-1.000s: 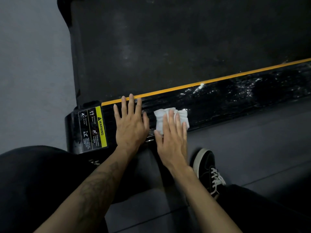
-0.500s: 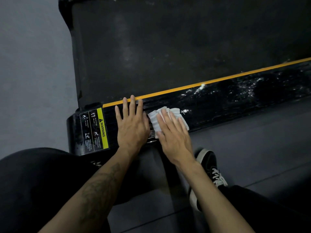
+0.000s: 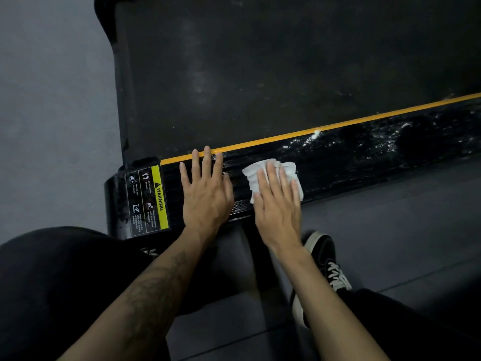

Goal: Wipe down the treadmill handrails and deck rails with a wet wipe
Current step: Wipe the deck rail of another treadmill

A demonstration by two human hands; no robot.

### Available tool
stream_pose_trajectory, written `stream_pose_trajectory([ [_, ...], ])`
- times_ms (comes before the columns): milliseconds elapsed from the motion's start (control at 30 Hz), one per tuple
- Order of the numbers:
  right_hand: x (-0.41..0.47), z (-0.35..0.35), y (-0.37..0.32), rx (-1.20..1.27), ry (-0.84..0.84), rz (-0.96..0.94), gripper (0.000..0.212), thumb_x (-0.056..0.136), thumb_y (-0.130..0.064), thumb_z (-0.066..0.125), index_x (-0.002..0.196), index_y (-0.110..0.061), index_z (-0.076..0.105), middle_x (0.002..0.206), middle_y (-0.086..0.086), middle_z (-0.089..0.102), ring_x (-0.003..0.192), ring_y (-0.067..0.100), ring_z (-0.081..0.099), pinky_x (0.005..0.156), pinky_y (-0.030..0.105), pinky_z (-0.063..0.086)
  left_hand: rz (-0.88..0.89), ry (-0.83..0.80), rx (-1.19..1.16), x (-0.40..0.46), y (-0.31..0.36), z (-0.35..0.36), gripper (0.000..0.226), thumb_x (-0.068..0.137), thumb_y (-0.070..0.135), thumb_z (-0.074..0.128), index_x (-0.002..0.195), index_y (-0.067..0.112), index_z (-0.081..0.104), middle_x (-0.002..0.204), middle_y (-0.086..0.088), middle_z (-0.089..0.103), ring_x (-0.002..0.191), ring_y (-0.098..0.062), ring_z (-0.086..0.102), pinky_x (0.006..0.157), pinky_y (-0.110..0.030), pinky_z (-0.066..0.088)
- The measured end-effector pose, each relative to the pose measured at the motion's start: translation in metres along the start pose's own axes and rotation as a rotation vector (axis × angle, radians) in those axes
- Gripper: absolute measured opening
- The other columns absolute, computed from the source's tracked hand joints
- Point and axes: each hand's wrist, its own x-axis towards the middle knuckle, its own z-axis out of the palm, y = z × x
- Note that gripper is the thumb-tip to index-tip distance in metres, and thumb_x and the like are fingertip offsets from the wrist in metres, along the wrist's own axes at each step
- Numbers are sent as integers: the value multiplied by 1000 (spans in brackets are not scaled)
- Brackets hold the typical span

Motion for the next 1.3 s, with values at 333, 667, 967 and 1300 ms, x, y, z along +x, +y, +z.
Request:
stream_pose_trajectory([
  [333,1,-10,-7,209,61,-194,60,92,-16,32,148,-6,53,160,12,41,151,27,35,121,54,30,-1,-6,10,0,1,1,57,107,37,31,161,16,30,171,-10,16,159,-30,4,127,-58,5],
  [667,6,-7,0,283,203,-194,41,92,-2,43,123,2,70,145,20,56,134,34,53,102,51,52,3,9,26,0,1,2,57,106,37,29,159,15,34,170,-11,21,159,-32,9,126,-59,9],
  [967,5,-6,-13,196,117,-110,47,96,-27,42,134,-10,63,160,18,38,154,40,23,125,58,18,-2,8,28,0,0,3,57,107,36,30,159,15,33,170,-11,20,159,-31,7,127,-58,7],
  [1300,-2,-1,5,138,71,-200,54,102,-12,42,154,3,38,165,16,31,155,27,24,122,47,32,-4,6,25,0,1,2,57,107,36,32,160,16,32,170,-10,19,159,-31,6,127,-58,7],
])
